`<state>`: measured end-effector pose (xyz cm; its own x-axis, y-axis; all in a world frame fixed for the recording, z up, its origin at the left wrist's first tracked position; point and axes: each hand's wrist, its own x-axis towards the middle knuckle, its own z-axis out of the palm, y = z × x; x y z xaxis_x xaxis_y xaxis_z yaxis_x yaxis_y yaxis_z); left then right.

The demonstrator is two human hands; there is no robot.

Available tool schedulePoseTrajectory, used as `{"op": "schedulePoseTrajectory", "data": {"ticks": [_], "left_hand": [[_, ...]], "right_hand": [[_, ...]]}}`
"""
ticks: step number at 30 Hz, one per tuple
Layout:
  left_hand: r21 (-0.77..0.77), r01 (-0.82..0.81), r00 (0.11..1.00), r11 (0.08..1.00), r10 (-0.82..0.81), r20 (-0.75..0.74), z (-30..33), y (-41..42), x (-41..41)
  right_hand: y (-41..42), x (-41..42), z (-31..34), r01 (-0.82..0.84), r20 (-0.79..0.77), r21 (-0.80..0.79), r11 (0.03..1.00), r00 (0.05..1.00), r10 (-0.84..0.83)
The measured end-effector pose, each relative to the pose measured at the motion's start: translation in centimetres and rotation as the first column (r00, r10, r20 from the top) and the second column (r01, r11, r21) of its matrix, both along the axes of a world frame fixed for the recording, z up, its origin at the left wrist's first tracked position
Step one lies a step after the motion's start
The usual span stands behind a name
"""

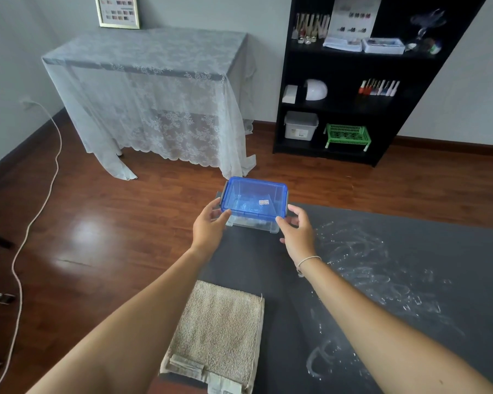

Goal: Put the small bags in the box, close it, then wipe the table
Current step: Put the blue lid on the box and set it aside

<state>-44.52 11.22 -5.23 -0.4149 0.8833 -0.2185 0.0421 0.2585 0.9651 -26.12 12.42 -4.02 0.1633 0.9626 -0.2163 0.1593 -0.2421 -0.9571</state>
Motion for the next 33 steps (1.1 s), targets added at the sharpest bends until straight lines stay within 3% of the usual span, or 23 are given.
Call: {"op": "schedulePoseTrajectory", "data": {"ticks": [7, 13, 18, 22, 27, 30, 33], "left_hand": [[-0.019, 0.019, 1.000, 1.000, -0.019, -0.021, 0.1, -1.0, -0.4], [-0.043, 0.048, 0.991, 0.998, -0.053, -0.122, -0.6, -2.6, -1.1], [-0.102, 0.149, 0.948, 0.984, -0.172, -0.269, -1.4, -4.3, -1.8], [-0.148, 0.299, 0.832, 0.943, -0.333, -0.444, -1.6, -6.3, -2.3], [-0.252, 0.488, 0.564, 0.836, -0.522, -0.640, -1.5, -9.3, -3.4], [-0.339, 0.541, 0.460, 0.769, -0.608, -0.647, -1.0, -10.3, -4.0], [-0.413, 0.576, 0.367, 0.705, -0.675, -0.640, -0.8, -10.7, -4.2]], "right_hand": [[-1.2, 0.2, -1.0, -0.039, 0.029, -0.041, 0.998, 0.999, 0.040], [-4.2, -0.1, -2.6, -0.102, 0.058, -0.079, 0.992, 0.993, 0.107], [-6.4, -0.6, -3.1, -0.222, 0.137, -0.038, 0.974, 0.965, 0.226], [-8.3, -0.4, -3.2, -0.367, 0.338, 0.005, 0.930, 0.876, 0.344], [-10.6, 0.1, -3.1, -0.552, 0.592, -0.067, 0.831, 0.649, 0.478], [-11.4, 0.1, -3.1, -0.607, 0.680, -0.125, 0.785, 0.524, 0.513], [-11.7, 0.2, -3.2, -0.612, 0.697, -0.143, 0.778, 0.496, 0.518]]}}
